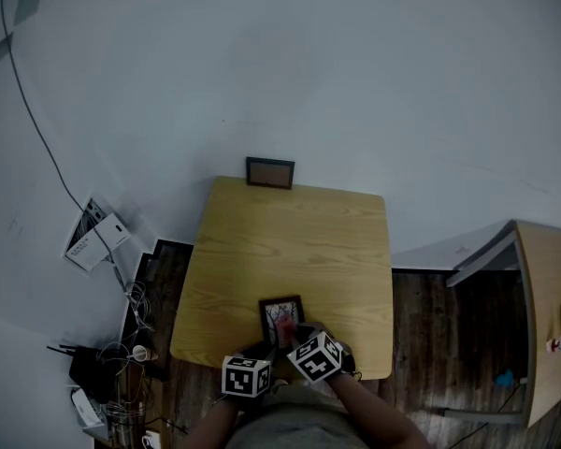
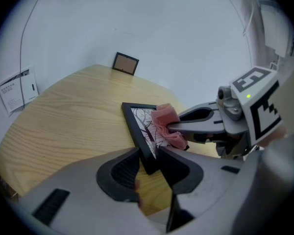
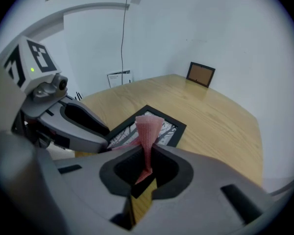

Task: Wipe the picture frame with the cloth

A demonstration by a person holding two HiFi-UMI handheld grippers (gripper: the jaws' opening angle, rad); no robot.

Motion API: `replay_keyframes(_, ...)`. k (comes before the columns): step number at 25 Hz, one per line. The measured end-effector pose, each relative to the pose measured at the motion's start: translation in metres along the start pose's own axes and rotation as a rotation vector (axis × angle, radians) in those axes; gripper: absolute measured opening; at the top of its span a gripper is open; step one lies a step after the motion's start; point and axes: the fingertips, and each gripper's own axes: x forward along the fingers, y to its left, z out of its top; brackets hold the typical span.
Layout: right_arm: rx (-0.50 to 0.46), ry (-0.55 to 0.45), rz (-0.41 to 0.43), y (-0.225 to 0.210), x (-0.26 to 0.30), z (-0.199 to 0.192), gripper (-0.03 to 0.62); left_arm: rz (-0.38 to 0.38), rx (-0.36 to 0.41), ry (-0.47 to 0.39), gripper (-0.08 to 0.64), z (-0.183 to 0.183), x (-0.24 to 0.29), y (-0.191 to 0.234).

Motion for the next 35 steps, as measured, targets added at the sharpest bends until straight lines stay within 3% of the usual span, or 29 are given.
replay_keyframes(3,-0.042,0.02,-0.049,-0.009,-0.003,-0.004,0.02,0.0,0.001,-0.002,0.114,0.0,0.0,0.0)
replay_keyframes(10,0.012,0.002,-0.055,-0.011,-0.005,-0.005,0.02,-0.001,0.0,-0.002,0.114,-0.001,-0.001,0.0)
replay_keyframes(14,0.085,-0.078,-0.068,-0.014,-0.016,0.003,0.02,-0.009,-0.006,0.0,0.114,0.0,-0.001,0.0)
replay_keyframes(18,0.222,-0.212,-0.048,-0.013,-0.033,0.018,0.02,-0.007,0.015,-0.027,0.105,0.002,-0.005,0.002)
replay_keyframes(29,0.383,-0.485,-0.075,-0.005,-0.111,0.048,0.019,-0.019,0.029,-0.271,0.052,0.045,-0.068,-0.014)
replay_keyframes(35,0.403,-0.608,-0.096,0.016,-0.155,0.052,0.019,-0.03,0.05,-0.364,0.025,0.052,-0.113,-0.021)
